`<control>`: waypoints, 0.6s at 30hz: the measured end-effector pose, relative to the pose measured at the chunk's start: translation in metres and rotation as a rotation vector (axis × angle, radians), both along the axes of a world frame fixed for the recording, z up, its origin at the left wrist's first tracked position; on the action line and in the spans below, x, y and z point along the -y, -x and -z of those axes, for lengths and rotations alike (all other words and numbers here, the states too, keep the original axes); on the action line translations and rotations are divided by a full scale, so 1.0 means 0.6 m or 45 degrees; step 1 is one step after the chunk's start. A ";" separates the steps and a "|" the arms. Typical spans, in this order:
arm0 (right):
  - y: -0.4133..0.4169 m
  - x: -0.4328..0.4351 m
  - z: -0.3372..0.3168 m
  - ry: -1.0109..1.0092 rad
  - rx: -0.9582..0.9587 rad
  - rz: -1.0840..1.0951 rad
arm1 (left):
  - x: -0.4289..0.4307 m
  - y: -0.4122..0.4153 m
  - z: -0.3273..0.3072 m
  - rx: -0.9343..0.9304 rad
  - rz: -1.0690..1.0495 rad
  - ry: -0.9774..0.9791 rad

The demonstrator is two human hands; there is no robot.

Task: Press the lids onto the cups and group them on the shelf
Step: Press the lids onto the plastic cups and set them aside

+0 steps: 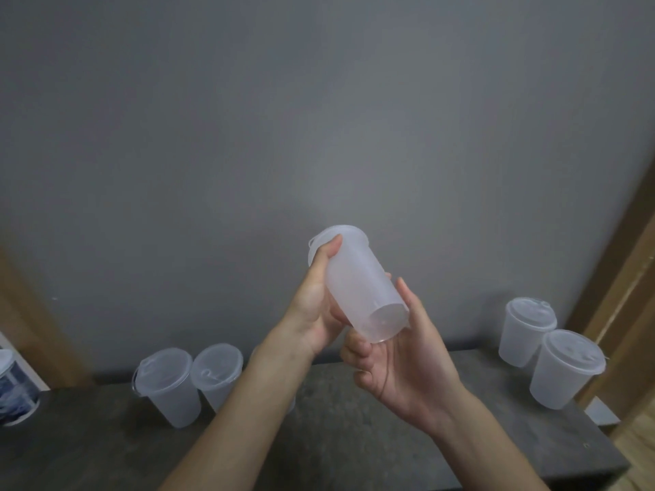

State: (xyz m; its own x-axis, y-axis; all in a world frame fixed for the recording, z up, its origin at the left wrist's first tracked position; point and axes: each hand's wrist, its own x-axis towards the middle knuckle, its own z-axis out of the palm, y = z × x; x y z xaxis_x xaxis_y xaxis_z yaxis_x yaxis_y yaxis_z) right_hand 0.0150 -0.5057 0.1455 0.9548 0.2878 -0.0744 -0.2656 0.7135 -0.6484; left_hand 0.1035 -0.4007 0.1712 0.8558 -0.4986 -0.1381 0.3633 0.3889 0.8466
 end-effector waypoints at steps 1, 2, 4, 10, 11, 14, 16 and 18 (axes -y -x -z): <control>0.001 -0.003 0.001 0.063 0.010 0.060 | -0.001 0.001 -0.001 0.015 0.008 -0.003; 0.001 -0.004 0.003 0.120 0.017 0.115 | -0.003 0.002 -0.003 0.046 0.015 -0.013; -0.001 0.001 0.013 0.087 0.020 0.116 | -0.009 0.000 -0.004 0.139 0.016 -0.038; 0.001 0.015 0.023 -0.004 0.142 -0.070 | -0.015 0.000 -0.002 0.267 0.062 0.055; 0.000 0.012 0.023 0.146 0.164 0.030 | -0.014 -0.002 -0.001 0.306 0.022 0.018; -0.005 0.010 0.020 0.404 0.188 0.290 | -0.012 -0.009 0.000 0.429 -0.046 -0.053; 0.003 0.008 0.014 0.291 0.143 0.248 | -0.012 -0.005 -0.003 0.405 0.052 0.001; 0.012 0.006 0.006 0.114 0.118 0.116 | -0.011 -0.001 -0.007 0.330 0.153 0.090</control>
State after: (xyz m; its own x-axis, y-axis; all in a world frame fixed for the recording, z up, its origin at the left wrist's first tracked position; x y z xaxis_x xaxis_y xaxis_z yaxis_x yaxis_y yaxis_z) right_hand 0.0075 -0.5091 0.1418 0.9806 0.1959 -0.0063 -0.1386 0.6703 -0.7290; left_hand 0.1043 -0.3938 0.1754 0.7922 -0.5991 0.1159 0.1858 0.4177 0.8894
